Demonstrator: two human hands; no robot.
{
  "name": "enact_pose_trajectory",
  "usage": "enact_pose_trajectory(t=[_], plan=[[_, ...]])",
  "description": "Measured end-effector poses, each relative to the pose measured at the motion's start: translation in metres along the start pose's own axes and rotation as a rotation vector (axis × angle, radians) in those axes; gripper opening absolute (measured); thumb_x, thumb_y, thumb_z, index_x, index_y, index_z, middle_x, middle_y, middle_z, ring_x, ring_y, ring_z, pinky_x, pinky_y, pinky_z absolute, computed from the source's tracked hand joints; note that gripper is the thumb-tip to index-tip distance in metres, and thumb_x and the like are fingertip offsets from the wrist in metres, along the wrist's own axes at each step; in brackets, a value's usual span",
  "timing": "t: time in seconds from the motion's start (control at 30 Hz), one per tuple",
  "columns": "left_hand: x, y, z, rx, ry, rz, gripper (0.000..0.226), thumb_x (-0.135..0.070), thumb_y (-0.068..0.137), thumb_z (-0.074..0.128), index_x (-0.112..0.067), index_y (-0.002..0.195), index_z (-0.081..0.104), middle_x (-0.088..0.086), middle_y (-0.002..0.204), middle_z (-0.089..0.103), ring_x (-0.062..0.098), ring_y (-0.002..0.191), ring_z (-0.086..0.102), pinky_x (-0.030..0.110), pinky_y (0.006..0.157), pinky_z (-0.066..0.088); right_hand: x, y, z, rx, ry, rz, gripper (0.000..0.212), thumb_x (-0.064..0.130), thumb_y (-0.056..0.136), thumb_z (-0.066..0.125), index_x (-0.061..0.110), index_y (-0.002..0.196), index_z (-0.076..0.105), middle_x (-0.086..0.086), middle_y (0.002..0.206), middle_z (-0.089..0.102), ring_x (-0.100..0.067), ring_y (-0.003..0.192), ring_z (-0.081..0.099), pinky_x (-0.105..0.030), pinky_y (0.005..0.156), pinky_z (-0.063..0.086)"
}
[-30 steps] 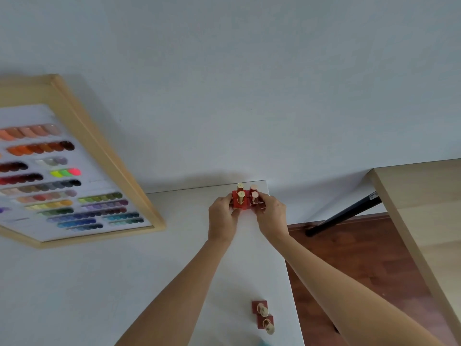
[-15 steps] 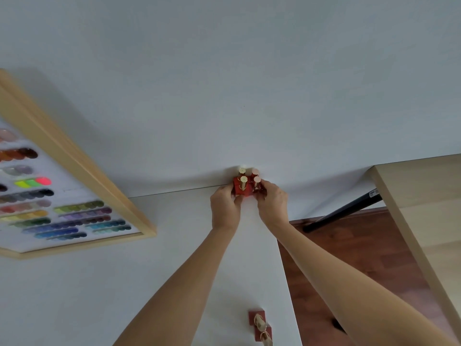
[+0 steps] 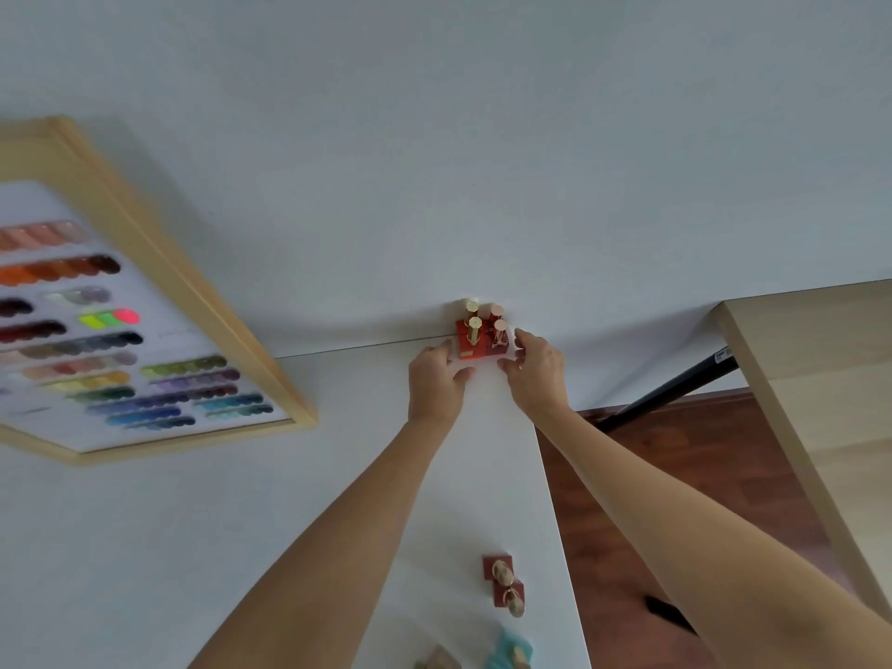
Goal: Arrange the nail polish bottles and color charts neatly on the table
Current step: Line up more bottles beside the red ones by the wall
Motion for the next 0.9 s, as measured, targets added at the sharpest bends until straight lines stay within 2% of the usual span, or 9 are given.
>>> enact_pose_trajectory(t=[0.03,0.1,0.17,0.27,0.33,0.4,0.6,0.77,0.9], plan=[[0.002,-0.006,-0.003,0.016,-0.003,-0.012,0.025,-0.012,0.079,0.074,0.001,0.098,0.063,0.018,0.092,0.064,0.027,0.086,0.059,0.028,0.078,0.047,-0.002,-0.005,-0.002,0.004,0.006,0.018,0.022,0.004,0.084,0.063,0.001,0.106,0.058,-0.015,0.099,0.063,-0.027,0.096,0.058,-0.035,0.082,0.046],[0.006,-0.020,-0.011,0.052,0.013,-0.008,0.021,-0.015,0.080,0.073,-0.002,0.090,0.060,0.017,0.089,0.061,0.026,0.080,0.054,0.023,0.071,0.042,-0.006,-0.017,-0.008,0.011,0.012,0.040,0.040,0.006,0.085,0.064,0.002,0.123,0.053,-0.014,0.109,0.062,-0.026,0.102,0.058,-0.033,0.087,0.044],[0.010,-0.036,-0.019,0.084,0.041,0.003,0.021,-0.015,0.080,0.073,-0.001,0.086,0.058,0.022,0.086,0.060,0.032,0.079,0.054,0.022,0.066,0.039,-0.009,-0.031,-0.014,0.020,-0.001,0.031,0.045,0.008,0.085,0.065,0.005,0.128,0.052,-0.014,0.113,0.062,-0.024,0.101,0.059,-0.031,0.088,0.044],[0.014,-0.066,-0.036,0.155,-0.024,-0.005,0.039,-0.013,0.081,0.073,-0.001,0.116,0.061,0.016,0.109,0.064,0.025,0.099,0.062,0.027,0.088,0.050,-0.014,-0.057,-0.023,0.051,-0.033,-0.003,0.045,0.009,0.084,0.066,0.007,0.127,0.053,-0.014,0.117,0.062,-0.022,0.098,0.061,-0.027,0.086,0.044],[0.016,-0.088,-0.049,0.197,-0.045,0.004,0.041,-0.011,0.081,0.072,-0.002,0.119,0.060,0.015,0.113,0.064,0.025,0.102,0.063,0.036,0.093,0.052,-0.017,-0.076,-0.029,0.077,-0.062,-0.035,0.043,0.009,0.084,0.066,0.008,0.126,0.054,-0.012,0.119,0.061,-0.019,0.095,0.061,-0.023,0.084,0.042],[0.021,-0.110,-0.060,0.231,-0.026,0.021,0.040,-0.009,0.082,0.070,-0.004,0.120,0.061,0.014,0.115,0.064,0.023,0.101,0.063,0.034,0.094,0.051,-0.020,-0.096,-0.034,0.115,-0.078,-0.065,0.042,0.008,0.084,0.066,0.009,0.125,0.056,-0.011,0.120,0.061,-0.017,0.091,0.061,-0.022,0.083,0.043],[0.044,-0.175,-0.090,0.365,0.113,0.074,0.038,0.002,0.088,0.057,-0.009,0.124,0.060,0.009,0.120,0.064,0.018,0.102,0.062,0.023,0.091,0.049,-0.031,-0.157,-0.045,0.233,-0.134,-0.144,0.037,0.005,0.083,0.064,0.009,0.120,0.060,-0.009,0.115,0.064,-0.014,0.079,0.061,-0.020,0.083,0.042],[0.070,-0.226,-0.100,0.626,0.203,0.066,0.059,0.009,0.080,0.057,-0.019,0.132,0.053,0.002,0.128,0.056,0.010,0.102,0.055,0.007,0.077,0.043,-0.048,-0.198,-0.049,0.285,-0.160,-0.156,0.040,0.000,0.080,0.060,0.010,0.118,0.061,-0.009,0.111,0.066,-0.017,0.085,0.062,-0.024,0.086,0.048],[0.080,-0.254,-0.092,0.774,0.296,0.123,0.075,0.005,0.076,0.062,-0.029,0.140,0.042,-0.001,0.126,0.049,0.010,0.109,0.054,0.000,0.071,0.037,-0.056,-0.220,-0.046,0.383,-0.166,-0.118,0.050,0.003,0.081,0.066,0.019,0.127,0.054,-0.006,0.113,0.062,-0.011,0.075,0.059,-0.012,0.068,0.045]])
Point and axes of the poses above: each hand's wrist, its own y-axis towards the middle knuckle, its own z-axis out of the palm, x = y × z, the point moved 2 cm from there along y, towards the middle knuckle
